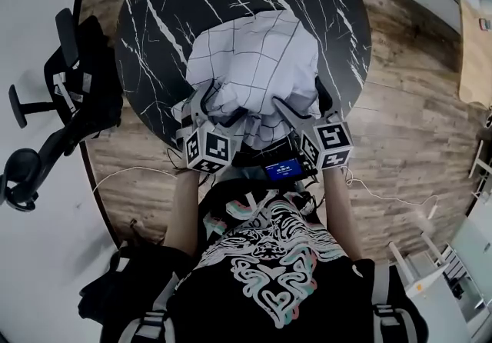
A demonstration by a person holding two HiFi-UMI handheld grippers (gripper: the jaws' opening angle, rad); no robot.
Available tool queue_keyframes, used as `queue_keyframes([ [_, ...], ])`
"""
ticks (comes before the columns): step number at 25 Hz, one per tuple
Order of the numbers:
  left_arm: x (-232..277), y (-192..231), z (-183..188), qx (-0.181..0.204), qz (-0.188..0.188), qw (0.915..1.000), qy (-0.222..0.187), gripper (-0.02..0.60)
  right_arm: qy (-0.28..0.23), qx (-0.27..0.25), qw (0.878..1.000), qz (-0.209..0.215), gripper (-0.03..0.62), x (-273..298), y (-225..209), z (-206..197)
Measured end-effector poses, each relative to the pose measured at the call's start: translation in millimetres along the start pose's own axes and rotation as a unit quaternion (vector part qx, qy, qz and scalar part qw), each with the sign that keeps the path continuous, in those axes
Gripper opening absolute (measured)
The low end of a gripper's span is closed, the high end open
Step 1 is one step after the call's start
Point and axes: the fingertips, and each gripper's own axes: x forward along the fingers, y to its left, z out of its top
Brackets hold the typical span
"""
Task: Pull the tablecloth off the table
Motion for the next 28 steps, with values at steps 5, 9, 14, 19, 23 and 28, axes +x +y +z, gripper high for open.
queue_keyframes([
  [5,10,-3,-7,-0.002,-0.006,0.9998,0.017,0.480,0.022,0.005,1.000,0.000,0.483,11,-5,-8],
  [9,15,-2,-11,-0.001,-0.011,0.9996,0.027,0.482,0.037,0.017,0.999,0.012,0.483,21,-6,-17],
  [14,22,-4,-15,-0.006,-0.027,0.9989,0.039,0.480,0.052,0.034,0.998,0.032,0.483,29,-4,-23],
  [19,29,-6,-21,-0.024,-0.057,0.9965,0.056,0.479,0.071,0.056,0.994,0.054,0.483,35,-2,-31],
  [23,35,-7,-26,-0.037,-0.070,0.9947,0.066,0.477,0.085,0.069,0.992,0.068,0.473,42,2,-36],
  [28,41,-9,-28,-0.046,-0.072,0.9938,0.072,0.476,0.098,0.080,0.989,0.079,0.457,48,5,-42],
])
